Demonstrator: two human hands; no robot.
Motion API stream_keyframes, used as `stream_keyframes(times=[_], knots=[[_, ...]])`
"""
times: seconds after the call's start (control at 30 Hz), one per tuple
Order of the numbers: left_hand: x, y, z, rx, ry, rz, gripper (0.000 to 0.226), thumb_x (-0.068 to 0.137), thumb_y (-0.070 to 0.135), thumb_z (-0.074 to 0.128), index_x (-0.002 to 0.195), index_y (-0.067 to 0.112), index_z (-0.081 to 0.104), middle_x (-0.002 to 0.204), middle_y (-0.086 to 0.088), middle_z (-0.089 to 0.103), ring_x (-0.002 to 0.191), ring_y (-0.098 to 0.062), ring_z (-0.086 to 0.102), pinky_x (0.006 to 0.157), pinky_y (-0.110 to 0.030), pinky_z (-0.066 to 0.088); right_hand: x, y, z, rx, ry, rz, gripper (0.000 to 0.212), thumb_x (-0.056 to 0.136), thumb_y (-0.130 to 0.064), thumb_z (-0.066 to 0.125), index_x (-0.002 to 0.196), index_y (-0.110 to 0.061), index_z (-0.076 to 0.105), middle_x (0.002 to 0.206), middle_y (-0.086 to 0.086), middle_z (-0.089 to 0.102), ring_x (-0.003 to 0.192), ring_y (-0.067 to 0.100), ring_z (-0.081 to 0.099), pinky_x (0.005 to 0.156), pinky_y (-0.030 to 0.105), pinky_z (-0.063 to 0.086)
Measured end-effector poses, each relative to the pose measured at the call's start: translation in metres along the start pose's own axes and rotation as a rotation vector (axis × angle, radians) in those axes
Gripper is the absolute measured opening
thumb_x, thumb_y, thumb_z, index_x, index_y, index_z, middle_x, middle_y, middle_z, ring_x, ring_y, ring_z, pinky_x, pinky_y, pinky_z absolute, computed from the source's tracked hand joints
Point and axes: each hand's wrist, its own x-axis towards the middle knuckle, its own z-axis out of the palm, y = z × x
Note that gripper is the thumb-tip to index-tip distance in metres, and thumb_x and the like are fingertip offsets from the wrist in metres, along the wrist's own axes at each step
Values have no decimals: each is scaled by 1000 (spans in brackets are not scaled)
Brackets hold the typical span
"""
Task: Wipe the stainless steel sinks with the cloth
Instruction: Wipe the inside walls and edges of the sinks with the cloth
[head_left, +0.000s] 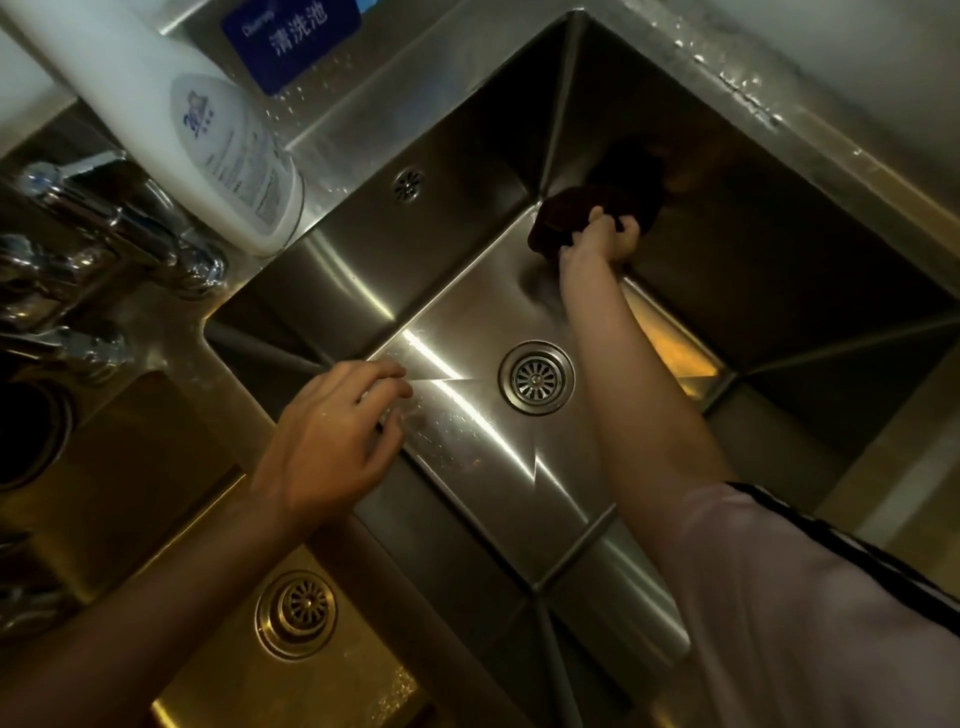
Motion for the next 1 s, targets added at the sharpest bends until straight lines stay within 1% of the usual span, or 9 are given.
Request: stream_keyframes(times=[0.13,0.23,0.37,0.4,0.5,0.6,0.67,0.77,1.0], knots=[[1,1,-2,11,-15,-19,34,90,29,44,110,13,66,117,-3,62,108,-11,52,88,-23,36,17,21,-18,-196,-98,95,45,96,-17,47,139,-11,39,138,15,52,121,34,56,96,42,50],[1,1,-2,16,-14,-25,33,89,29,44,109,14,65,116,-3,62,106,-12,54,86,-23,38,28,27,-8,-109,62,102,42,95,-6,41,137,-11,42,133,17,57,119,32,58,88,38,47],[1,1,-2,10,-20,-29,33,89,29,43,109,14,65,116,-3,62,106,-14,56,85,-24,39,29,25,4,-37,124,81,46,92,5,33,134,-11,45,121,18,63,82,16,59,93,36,46],[1,1,-1,8,-20,-31,32,89,29,43,108,15,65,116,-3,61,106,-13,55,85,-24,38,26,22,5,-10,101,79,46,92,6,33,133,-11,46,117,18,64,81,15,59,97,39,47],[1,0,0,6,-22,-34,31,90,29,44,108,16,65,117,-2,61,106,-13,55,85,-24,39,15,8,16,57,-13,72,44,93,5,35,132,-12,45,114,15,62,110,29,61,102,48,46],[0,-1,0,11,-36,-32,31,90,29,44,109,15,66,118,-2,61,108,-12,54,87,-24,40,-2,-14,33,116,-172,30,44,92,9,36,131,-10,43,107,10,59,115,32,56,103,51,42],[0,-2,1,6,-35,-33,32,91,29,44,110,15,65,118,-1,61,108,-12,54,87,-25,41,-11,-33,43,180,-247,-15,43,90,13,44,129,-5,44,117,15,56,120,34,53,104,49,44],[0,-2,1,-2,-25,-25,32,90,31,43,109,16,64,117,-2,61,107,-12,53,86,-26,41,-19,-52,55,202,-330,-55,38,88,14,51,118,-9,46,134,22,48,117,33,52,99,47,45],[1,0,0,13,-33,-28,34,90,31,42,108,14,66,118,-4,62,108,-16,57,86,-29,43,12,-19,49,-52,-324,-6,40,88,13,45,119,-13,47,111,10,54,100,20,56,92,41,47]])
